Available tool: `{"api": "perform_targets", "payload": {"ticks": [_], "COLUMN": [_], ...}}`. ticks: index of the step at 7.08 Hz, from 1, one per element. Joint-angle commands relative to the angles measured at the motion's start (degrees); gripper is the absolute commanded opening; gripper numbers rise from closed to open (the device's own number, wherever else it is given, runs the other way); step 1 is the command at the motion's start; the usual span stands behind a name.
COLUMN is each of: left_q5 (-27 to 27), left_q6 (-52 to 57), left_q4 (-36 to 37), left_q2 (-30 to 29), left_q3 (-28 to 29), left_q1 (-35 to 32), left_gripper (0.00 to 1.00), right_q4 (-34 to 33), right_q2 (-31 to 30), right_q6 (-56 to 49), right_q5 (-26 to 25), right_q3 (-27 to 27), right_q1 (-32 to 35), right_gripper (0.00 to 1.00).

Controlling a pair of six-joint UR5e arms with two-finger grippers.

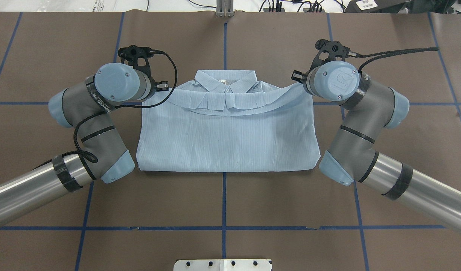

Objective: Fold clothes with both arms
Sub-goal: 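Release the hem and raise both grippers above the folded shirt, then lower the left gripper to the folded shirt's side edge nearest it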

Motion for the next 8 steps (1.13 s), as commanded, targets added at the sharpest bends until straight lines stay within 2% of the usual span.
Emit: {"api": "perform_targets", "payload": {"ticks": [1, 2, 3, 4, 5, 6, 8], "left_q5": [0.0, -0.4, -2.7, -9.1, -10.9, -11.7, -11.4], "left_q6": [3.6, 5.4, 7.6, 10.0, 10.0, 8.7, 3.8], "left_q4": [-2.1, -3.0, -3.2, -3.1, -3.1, -3.2, -3.6], "left_q2": [0.5, 1.0, 1.1, 2.6, 6.7, 10.9, 18.0], "left_q3": [0.0, -0.3, -1.5, -4.7, -10.5, -15.2, -21.8], "left_q1": [-0.3, -0.3, -0.5, -0.8, -0.7, 0.2, 7.1], "left_gripper": [0.47, 0.99, 1.00, 1.00, 1.00, 1.00, 1.00], "right_q4": [0.0, 0.1, 0.0, -0.1, 0.0, 0.0, 0.0], "right_q2": [-0.4, -0.3, 0.1, 0.1, -0.7, -1.9, -2.0], "right_q6": [-0.3, -1.7, -4.3, -7.0, -8.8, -9.0, -9.1], "right_q5": [0.0, -0.2, 0.5, 3.6, 6.4, 6.4, 6.4], "right_q3": [-0.1, -0.5, 0.0, 0.9, 2.3, 3.9, 4.1], "right_q1": [-0.4, -0.7, 0.1, 1.7, 2.6, 2.6, 2.5], "right_gripper": [0.59, 1.00, 1.00, 1.00, 1.00, 1.00, 1.00]}}
